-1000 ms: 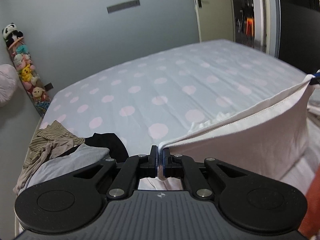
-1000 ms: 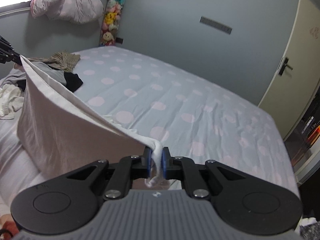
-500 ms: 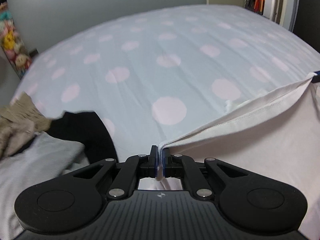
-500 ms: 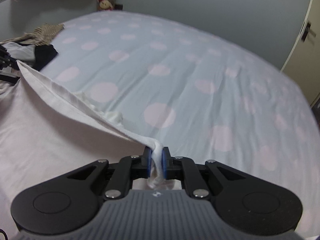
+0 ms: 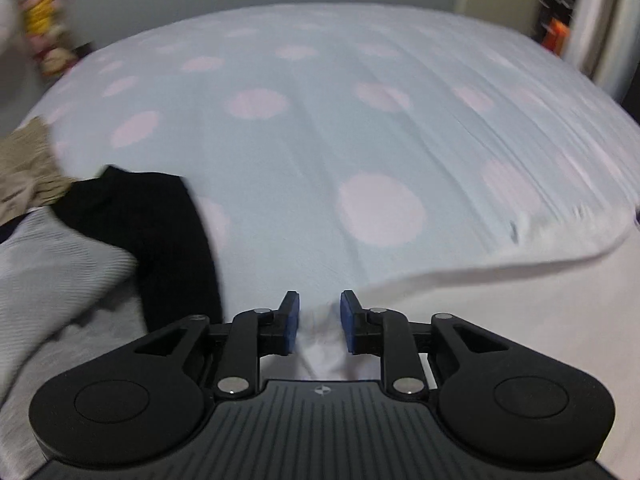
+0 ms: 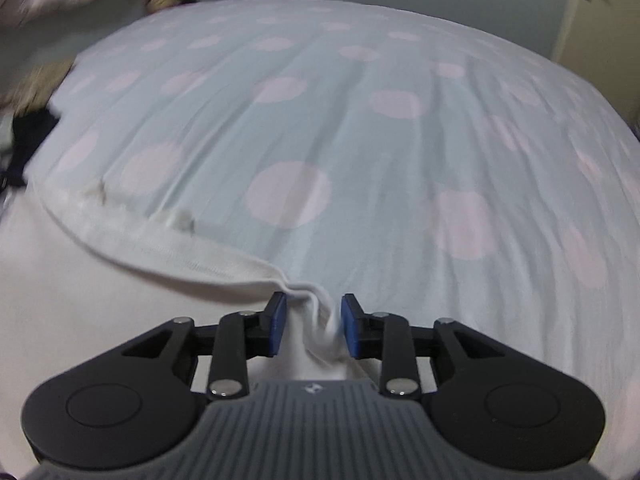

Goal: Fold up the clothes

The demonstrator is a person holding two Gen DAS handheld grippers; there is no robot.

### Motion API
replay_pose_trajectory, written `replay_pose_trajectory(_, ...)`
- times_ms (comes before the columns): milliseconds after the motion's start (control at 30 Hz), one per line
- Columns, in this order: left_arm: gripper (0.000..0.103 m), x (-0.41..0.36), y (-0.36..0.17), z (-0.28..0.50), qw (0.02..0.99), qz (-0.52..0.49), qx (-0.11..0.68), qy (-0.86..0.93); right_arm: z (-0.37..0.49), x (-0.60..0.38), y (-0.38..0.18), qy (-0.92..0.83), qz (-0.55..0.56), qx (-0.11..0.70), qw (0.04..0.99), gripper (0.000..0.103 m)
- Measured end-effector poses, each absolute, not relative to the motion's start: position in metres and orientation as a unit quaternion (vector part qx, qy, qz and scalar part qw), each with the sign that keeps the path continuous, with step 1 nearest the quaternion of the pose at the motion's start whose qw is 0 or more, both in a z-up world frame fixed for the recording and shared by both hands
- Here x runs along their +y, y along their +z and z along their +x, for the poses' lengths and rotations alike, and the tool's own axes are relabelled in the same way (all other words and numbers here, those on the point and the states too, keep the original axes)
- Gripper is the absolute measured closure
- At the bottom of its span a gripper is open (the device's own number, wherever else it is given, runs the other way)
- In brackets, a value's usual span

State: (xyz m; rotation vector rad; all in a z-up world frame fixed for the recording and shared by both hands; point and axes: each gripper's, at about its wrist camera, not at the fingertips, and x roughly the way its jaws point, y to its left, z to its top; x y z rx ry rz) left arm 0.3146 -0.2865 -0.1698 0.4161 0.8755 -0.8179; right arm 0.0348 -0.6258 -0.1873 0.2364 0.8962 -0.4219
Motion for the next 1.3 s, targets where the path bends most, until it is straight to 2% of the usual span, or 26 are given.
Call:
replay_pose_trajectory(233,0.081,-0.259,-0.123,0.296,0.825,0.169,0.398,-0.363,0.003,-0.627,-0.152,-0.232,0.173,0.388,0.875,0.067)
replay_pose_trajectory(333,0.075,-0.243,-0.108,0.272,0.825,0.153,0.406,-0.362,-0.017,-0.609,-0.14,-0.229,0.181,0.381,0.877,0.062)
replay_pose_trajectory(533,0.072,-0.213,-0.108,0.216,0.808,0.134,0.429,-0.381,-0.068,-0.569,-0.138,-0.224,0.22,0.382,0.869,0.061)
replay_pose_trajectory(600,0.066,-0.206,-0.112,0.202,0.805,0.139,0.435,-0.379,-0.085,-0.559,-0.143,-0.228,0.235,0.386,0.862,0.059)
replay_pose_trajectory(667,0.064,-0.198,-0.117,0.192,0.808,0.142,0.438,-0.368,-0.1,-0.551,-0.15,-0.235,0.253,0.39,0.854,0.049)
replay_pose_trajectory(733,0.062,-0.191,-0.121,0.187,0.811,0.133,0.44,-0.361,-0.113,-0.545,-0.16,-0.246,0.273,0.394,0.842,0.045)
replay_pose_trajectory(800,0.054,-0.182,-0.124,0.186,0.816,0.115,0.447,-0.348,-0.123,-0.544,-0.169,-0.249,0.299,0.391,0.834,0.045)
replay_pose_trajectory(1033,0.051,-0.17,-0.132,0.22,0.815,0.017,0.496,-0.298,-0.12,-0.557,-0.195,-0.263,0.373,0.359,0.814,0.045)
replay_pose_trajectory(1300,0.048,-0.195,-0.171,0.26,0.806,-0.046,0.521,-0.278,-0.096,-0.583,-0.207,-0.269,0.382,0.332,0.82,0.044)
